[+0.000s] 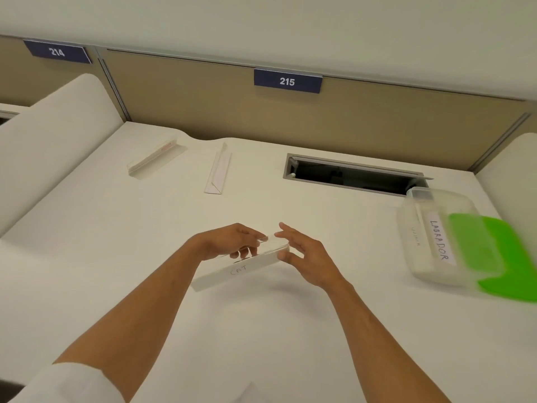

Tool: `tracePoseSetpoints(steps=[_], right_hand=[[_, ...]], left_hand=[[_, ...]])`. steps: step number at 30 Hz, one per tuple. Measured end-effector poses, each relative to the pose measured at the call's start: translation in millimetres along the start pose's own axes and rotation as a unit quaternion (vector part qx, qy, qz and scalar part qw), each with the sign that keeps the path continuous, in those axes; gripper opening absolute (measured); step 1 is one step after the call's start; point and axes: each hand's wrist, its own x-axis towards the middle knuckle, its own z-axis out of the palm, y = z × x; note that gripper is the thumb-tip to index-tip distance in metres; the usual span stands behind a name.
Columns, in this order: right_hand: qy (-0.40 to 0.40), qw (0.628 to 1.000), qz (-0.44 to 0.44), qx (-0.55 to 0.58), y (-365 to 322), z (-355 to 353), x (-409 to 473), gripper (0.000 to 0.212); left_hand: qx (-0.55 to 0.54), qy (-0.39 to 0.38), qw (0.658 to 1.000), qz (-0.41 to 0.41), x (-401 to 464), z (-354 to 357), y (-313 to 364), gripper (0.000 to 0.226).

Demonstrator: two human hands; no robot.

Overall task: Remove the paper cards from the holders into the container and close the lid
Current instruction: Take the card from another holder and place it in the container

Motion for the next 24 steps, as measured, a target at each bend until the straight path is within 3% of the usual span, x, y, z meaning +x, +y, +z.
tracePoseSetpoints(steps=[13,19,24], right_hand=[[0.117,0.991,0.049,0.039,22,-50,-40,0.02],[0.168,0.981,0.072,0.066,34,-69,-53,0.016],[0.215,0.97,0.079,0.081,40,-85,-57,0.014]], left_hand=[[0.143,-0.045,0.989,0.012,21,31,46,0.063],[0.16,-0.027,0.986,0.05,21,22,36,0.045],[0.078,0.038,0.991,0.105,24,18,26,0.036]])
